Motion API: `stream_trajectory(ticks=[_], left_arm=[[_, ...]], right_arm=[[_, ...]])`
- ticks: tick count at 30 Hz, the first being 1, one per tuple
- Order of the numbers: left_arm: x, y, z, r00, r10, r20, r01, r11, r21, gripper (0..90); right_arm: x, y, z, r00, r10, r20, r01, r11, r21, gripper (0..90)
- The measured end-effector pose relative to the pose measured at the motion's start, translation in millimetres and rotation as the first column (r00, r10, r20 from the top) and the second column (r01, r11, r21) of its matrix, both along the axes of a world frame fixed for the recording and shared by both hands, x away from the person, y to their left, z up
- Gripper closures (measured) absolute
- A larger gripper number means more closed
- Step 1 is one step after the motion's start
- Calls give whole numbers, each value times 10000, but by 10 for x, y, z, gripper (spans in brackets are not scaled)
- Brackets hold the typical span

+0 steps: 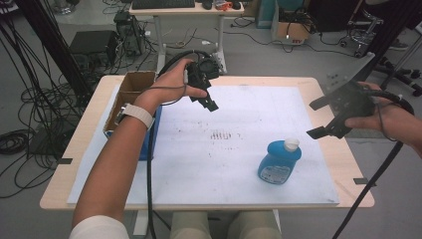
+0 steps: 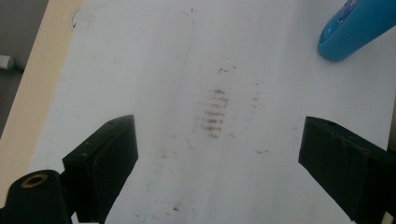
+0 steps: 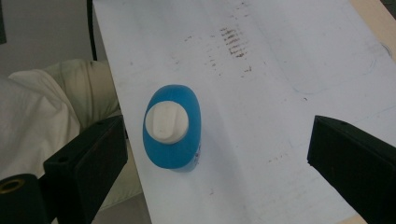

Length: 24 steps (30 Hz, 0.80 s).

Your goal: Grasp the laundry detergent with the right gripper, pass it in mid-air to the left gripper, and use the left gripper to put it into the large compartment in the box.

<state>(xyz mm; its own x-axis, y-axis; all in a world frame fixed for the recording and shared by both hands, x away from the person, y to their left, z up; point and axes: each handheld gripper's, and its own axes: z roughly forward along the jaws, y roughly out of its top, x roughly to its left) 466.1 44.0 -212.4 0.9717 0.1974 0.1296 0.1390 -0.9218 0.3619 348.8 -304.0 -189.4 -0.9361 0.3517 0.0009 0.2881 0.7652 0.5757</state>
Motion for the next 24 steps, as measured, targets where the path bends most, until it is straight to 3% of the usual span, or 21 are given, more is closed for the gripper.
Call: stream_trajectory(ticks=[8,24], left_arm=[[-30,12,9,10000,13,57,-13,10000,-2,121],[-63,37,-5,10000,46,75,-45,10000,-80,127]], right_arm=[[-114,0,-23,9999,105,-13,-106,9999,-85,50],[-251,6,-340,9998,44,-192,-44,10000,40,47]])
